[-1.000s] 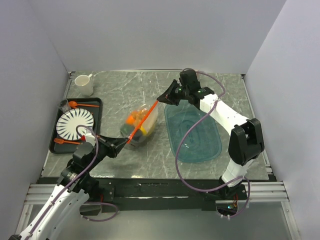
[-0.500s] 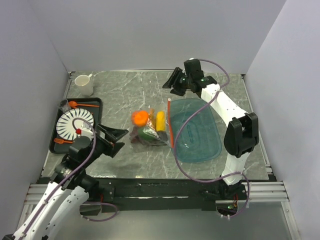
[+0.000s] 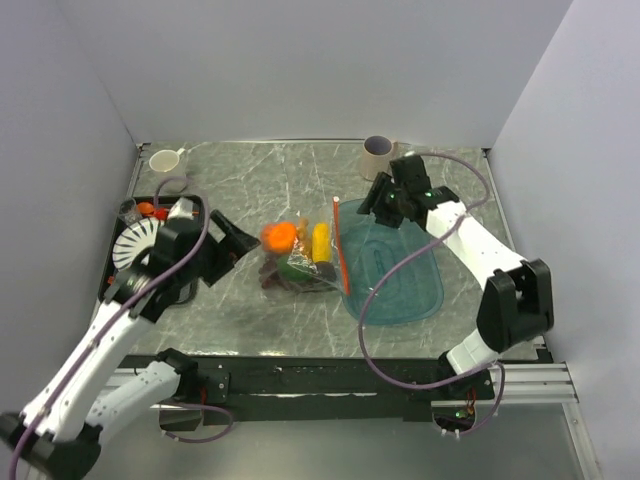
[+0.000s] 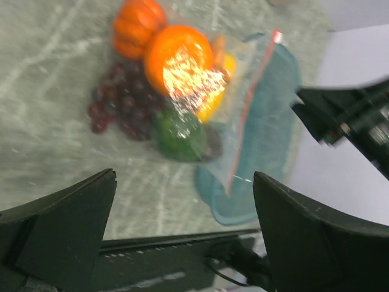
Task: Place the food in the zip-top bag and seal the zipper
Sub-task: Reset both arms
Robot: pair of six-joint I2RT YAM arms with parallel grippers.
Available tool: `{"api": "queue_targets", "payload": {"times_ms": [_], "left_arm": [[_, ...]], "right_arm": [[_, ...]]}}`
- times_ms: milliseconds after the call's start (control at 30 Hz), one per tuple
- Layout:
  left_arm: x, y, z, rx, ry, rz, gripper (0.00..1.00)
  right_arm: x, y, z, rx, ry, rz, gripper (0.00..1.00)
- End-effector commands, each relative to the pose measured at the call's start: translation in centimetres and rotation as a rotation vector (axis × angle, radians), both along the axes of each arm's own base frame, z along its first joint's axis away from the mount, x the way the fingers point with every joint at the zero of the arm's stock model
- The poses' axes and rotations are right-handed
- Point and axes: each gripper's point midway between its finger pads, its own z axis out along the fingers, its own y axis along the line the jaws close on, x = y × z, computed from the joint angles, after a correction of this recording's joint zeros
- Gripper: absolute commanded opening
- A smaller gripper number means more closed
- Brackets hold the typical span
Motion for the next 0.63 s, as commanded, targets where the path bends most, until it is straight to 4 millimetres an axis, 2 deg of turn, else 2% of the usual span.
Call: {"api": "queue_targets", "payload": {"times_ms": [0,33,67,133,200,233,267,333,400,433,467,533,567,600], "left_arm": [[1.4,1.4,0.2,0.203,-0.004,-0.028,0.99],[1.7,1.5,0.2,0.215,0.002,-0.023,0.99],[1.9,1.6,0.6,0.212,0.001,-0.010,0.99],[2.4,1.4,0.8,0.205,-0.020,-0.004,0.99],[2.8,1.0,1.5,0.202,-0.069,-0.034,0.99],[2.9,1.4,1.7,0.209,-0.073,-0.008,0.99],[3.0,1.6,2.3,0.201,-0.089,0.014,0.99],[3.4,2.0,3.2,0.201,-0.132,0.034,0.99],[3.3,2.3,4.3,0.200,-0.170,0.046,1.00],[3.5,2.3,5.0,0.190,-0.200,0.048,0.99],[3.5,2.3,5.2,0.195,-0.213,0.043,0.99],[3.5,2.4,5.4,0.198,-0.219,0.042,0.99],[3.7,2.6,5.6,0.206,-0.225,0.054,0.99],[3.8,2.8,6.0,0.212,-0.236,0.066,0.99]], "right_arm": [[-1.2,-2.1,1.1,-0.045,-0.083,-0.014,0.62],[-2.0,-2.5,0.2,-0.063,-0.068,-0.010,0.62],[-2.3,-3.0,0.6,-0.075,-0.085,-0.021,0.62],[-3.4,-3.8,-0.4,-0.105,-0.076,-0.017,0.62],[-4.0,-4.8,0.1,-0.132,-0.103,-0.035,0.62],[-4.6,-5.0,-0.3,-0.146,-0.105,-0.021,0.62],[-5.0,-5.2,0.5,-0.146,-0.138,-0.020,0.62],[-5.7,-6.1,0.3,-0.177,-0.155,-0.025,0.63],[-6.2,-6.8,1.4,-0.191,-0.206,-0.035,0.65],[-6.6,-7.2,1.3,-0.206,-0.213,-0.034,0.69],[-7.0,-7.6,2.0,-0.210,-0.237,-0.043,0.77],[-7.4,-8.5,2.4,-0.240,-0.254,-0.070,0.80],[-7.8,-9.0,3.1,-0.244,-0.277,-0.089,0.89],[-8.1,-9.5,2.9,-0.255,-0.282,-0.106,0.92]]}}
